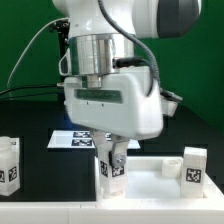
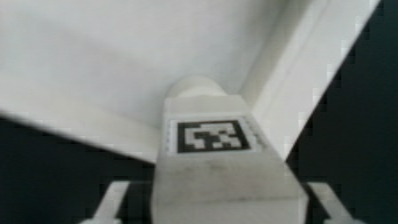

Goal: Assemble square table

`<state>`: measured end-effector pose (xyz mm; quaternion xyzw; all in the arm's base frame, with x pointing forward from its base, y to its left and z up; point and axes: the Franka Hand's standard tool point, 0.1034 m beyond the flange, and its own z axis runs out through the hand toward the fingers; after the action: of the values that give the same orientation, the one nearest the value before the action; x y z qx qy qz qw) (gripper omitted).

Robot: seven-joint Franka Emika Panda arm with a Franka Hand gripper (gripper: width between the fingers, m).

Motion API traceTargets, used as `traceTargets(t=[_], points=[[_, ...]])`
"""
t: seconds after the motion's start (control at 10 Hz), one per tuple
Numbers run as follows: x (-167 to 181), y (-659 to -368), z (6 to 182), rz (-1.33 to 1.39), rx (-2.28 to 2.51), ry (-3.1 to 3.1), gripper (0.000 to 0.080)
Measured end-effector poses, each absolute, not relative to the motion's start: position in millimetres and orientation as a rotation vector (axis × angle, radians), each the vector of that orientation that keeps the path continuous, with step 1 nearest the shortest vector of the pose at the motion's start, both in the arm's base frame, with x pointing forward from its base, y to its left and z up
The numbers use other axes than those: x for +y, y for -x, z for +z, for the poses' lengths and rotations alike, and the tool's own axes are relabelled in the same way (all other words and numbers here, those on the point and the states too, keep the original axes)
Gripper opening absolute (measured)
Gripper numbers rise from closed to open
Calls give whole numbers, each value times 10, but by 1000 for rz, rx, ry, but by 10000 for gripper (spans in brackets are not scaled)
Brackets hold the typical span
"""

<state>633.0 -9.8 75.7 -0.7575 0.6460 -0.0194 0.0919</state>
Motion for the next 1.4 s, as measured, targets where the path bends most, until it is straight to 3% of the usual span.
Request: traceTargets(t=[0.1,0.4,0.5,0.6,0.7,1.1,1.3,1.4], points=[[-43,-6327,752,-6,2158,1989,290],[-23,-6327,747,-12,2121,2018,291],[4,-6341,765,-28,1992,2161,480],[-4,-6362,774,-79,1748,2363,480],[-9,-6374,772,-128,1459,2553,616],[48,-6319,741,-119,887,2834,649],[43,-6335,762,-153,309,3011,649],[23,-6332,754,-152,322,3009,649]])
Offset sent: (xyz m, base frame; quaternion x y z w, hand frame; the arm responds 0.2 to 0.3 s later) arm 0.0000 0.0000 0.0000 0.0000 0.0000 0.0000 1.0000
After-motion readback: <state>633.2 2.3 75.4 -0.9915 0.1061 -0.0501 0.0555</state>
